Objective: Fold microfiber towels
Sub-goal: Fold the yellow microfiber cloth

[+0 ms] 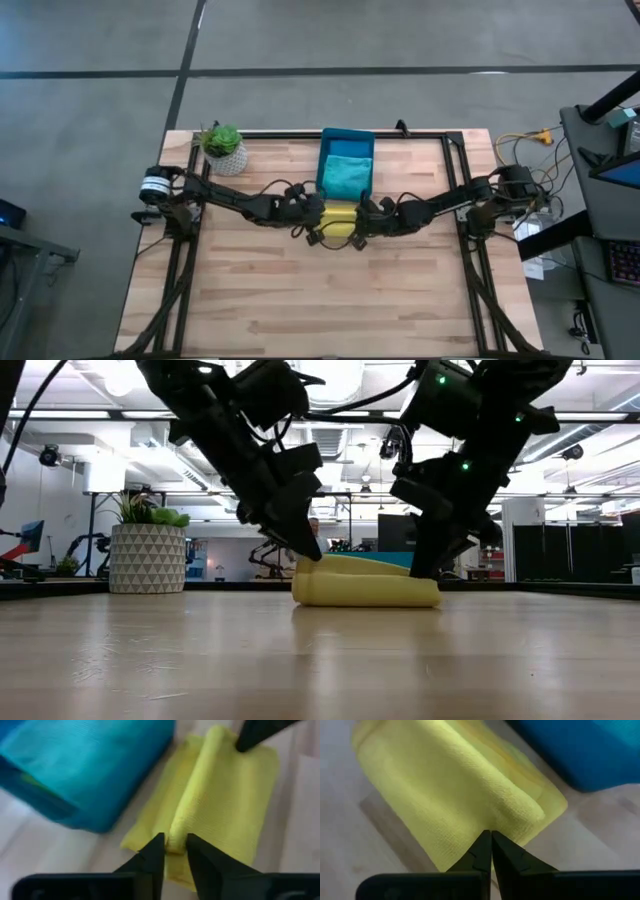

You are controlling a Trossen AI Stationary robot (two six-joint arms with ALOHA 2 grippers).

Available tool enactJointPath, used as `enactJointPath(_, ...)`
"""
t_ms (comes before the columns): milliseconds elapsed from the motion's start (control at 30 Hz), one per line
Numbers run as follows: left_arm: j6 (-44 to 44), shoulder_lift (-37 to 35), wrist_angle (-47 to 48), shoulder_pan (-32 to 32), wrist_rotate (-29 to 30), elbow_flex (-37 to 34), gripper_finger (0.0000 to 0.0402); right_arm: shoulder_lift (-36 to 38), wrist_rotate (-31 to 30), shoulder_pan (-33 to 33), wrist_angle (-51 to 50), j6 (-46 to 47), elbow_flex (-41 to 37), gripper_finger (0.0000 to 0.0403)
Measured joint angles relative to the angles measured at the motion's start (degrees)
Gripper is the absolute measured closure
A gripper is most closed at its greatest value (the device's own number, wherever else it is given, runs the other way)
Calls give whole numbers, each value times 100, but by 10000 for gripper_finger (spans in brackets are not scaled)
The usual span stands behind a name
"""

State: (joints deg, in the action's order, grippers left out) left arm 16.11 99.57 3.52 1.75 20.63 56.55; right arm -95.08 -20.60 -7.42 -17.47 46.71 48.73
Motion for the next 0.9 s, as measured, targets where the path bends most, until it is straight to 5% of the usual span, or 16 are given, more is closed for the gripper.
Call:
enactJointPath(267, -38, -356, -71, -122, 48, -34, 256, 646, -45, -275, -94, 192, -2, 394)
enactJointPath(367, -485, -385, -361, -211, -980, -49, 251, 1030, -85, -564, -92, 311, -2, 394)
enactJointPath(433, -864, -290, -676, -234, -1610, -44, 260, 1284, -307, -802, -105, 443, -2, 394)
enactJointPath(733, -1353, 664, -605, -763, -2184, 354, 390, 2044, -1340, -1760, -206, 1072, 0, 394)
enactJointPath(900, -1121, 1061, -384, -926, -2098, 670, 393, 2057, -1450, -2123, -203, 1402, 0, 394)
